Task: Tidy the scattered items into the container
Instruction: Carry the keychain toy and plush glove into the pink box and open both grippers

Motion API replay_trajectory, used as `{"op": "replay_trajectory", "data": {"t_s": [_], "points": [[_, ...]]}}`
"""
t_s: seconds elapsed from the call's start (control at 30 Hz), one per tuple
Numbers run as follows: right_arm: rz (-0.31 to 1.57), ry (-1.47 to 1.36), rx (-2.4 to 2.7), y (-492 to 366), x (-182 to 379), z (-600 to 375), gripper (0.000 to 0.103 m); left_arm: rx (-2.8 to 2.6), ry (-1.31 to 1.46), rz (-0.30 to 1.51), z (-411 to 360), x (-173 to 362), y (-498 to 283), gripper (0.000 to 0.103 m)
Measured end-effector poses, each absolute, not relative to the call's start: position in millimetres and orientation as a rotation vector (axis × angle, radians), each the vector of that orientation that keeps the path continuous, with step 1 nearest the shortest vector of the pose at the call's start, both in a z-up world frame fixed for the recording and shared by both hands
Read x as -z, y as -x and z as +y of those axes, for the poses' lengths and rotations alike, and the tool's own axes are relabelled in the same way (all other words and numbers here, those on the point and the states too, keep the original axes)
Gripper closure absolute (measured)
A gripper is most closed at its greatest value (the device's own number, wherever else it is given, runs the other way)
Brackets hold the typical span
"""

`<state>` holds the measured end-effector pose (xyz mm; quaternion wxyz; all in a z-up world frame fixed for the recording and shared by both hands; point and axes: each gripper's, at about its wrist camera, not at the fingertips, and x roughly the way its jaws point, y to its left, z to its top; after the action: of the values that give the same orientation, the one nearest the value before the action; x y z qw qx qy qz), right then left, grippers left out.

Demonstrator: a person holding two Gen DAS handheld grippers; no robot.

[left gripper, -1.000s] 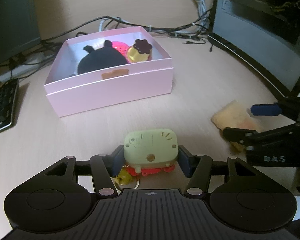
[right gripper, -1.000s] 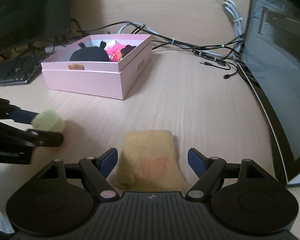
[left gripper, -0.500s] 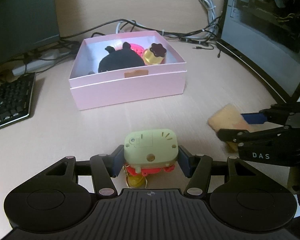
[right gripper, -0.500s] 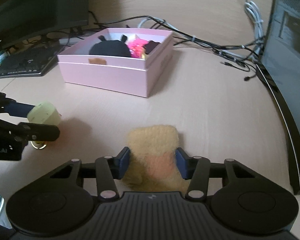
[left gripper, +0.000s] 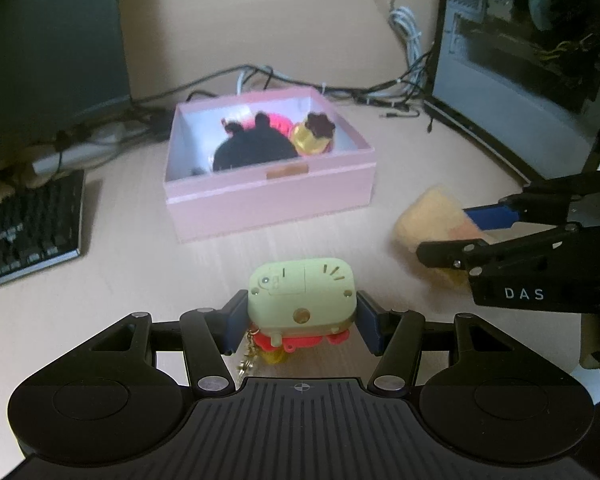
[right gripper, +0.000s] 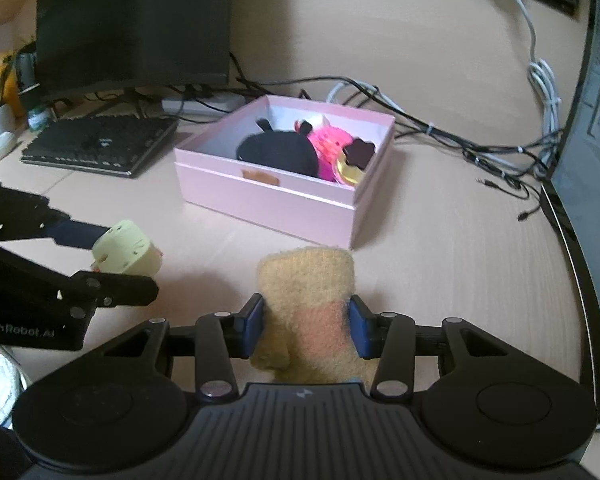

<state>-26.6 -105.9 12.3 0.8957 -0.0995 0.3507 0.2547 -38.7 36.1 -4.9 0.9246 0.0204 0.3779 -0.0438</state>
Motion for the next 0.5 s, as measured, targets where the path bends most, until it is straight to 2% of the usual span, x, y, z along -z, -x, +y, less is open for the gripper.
{"op": "replay_trajectory", "data": {"t_s": [0.17, 0.5], "points": [[0.674, 0.189, -0.551, 24, -35, -104, 0.059, 0.139, -0.022, 0.732, 48, -23, 28, 0.042], [0.482, 0.077, -0.567, -19, -109, -102, 0.059, 0.134, -0.062, 0.501, 79, -111, -42, 0.042]]}}
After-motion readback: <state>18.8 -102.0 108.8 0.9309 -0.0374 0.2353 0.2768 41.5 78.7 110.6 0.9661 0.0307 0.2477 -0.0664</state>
